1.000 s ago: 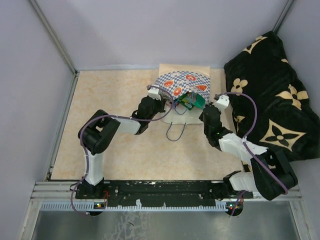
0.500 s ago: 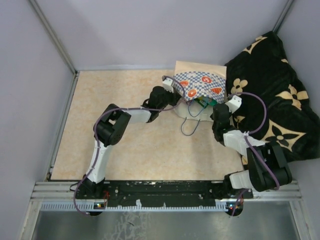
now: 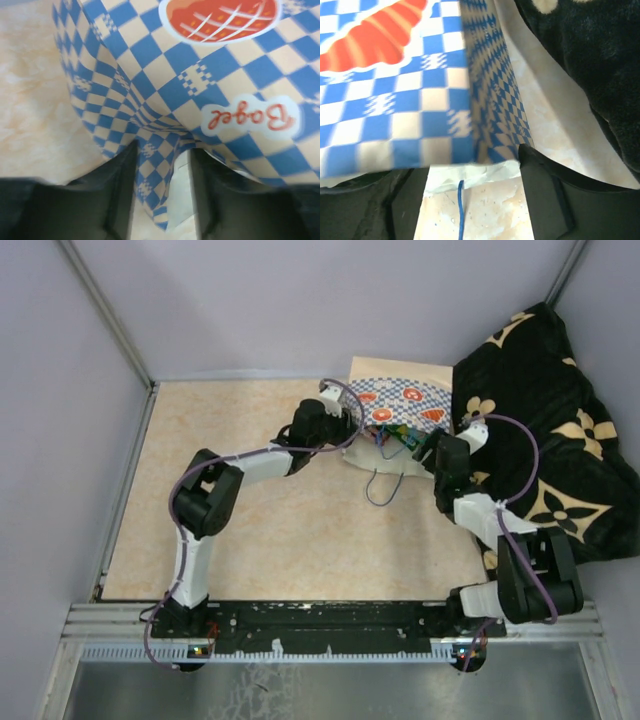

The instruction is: Take the snacks out of the paper bag

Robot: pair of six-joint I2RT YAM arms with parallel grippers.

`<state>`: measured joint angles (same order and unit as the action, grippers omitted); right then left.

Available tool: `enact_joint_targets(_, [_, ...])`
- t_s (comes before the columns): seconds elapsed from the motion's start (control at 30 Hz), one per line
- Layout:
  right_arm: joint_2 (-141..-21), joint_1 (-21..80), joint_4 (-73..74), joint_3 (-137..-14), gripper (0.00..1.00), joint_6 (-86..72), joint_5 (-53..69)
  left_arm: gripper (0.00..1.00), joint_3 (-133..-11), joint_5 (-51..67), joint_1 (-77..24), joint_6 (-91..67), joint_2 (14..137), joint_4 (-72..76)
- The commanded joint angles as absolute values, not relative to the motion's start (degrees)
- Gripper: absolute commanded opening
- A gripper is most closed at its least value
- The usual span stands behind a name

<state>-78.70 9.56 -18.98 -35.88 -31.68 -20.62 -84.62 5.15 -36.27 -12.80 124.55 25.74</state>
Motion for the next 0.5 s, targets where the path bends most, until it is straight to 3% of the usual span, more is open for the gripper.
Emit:
enact_joint_targets(0.0, [-71.4,9.4,-19.4,-33.9,0.79,-35.4,-16.5,0.71,-79.9,3.2,-35.7,-8.5,113.9,20.8])
enact_joint_targets(0.07, [-69.3,9.4,-18.6,-32.9,0.9,-36.8,-16.5,0.87,-77.0,1.8,-35.7,-8.4,110.1,19.5])
enact_joint_targets(0.23, [-64.3,9.7,-16.8,-30.8,0.99,-40.4,-16.6,0.98,-69.0,-2.4,-35.5,-8.5,100.6,19.3])
enact_joint_targets(0.33, [-61.4,13.3,-15.9,-29.6,0.99,-40.6,-19.9,0.99,-66.0,-5.6,-35.1,-8.4,97.1,18.1])
enact_joint_targets(0.47, [-63.1,27.5,-12.7,-31.2,0.99,-35.4,-35.2,0.99,-64.5,-10.0,-34.0,-8.1,96.0,15.4])
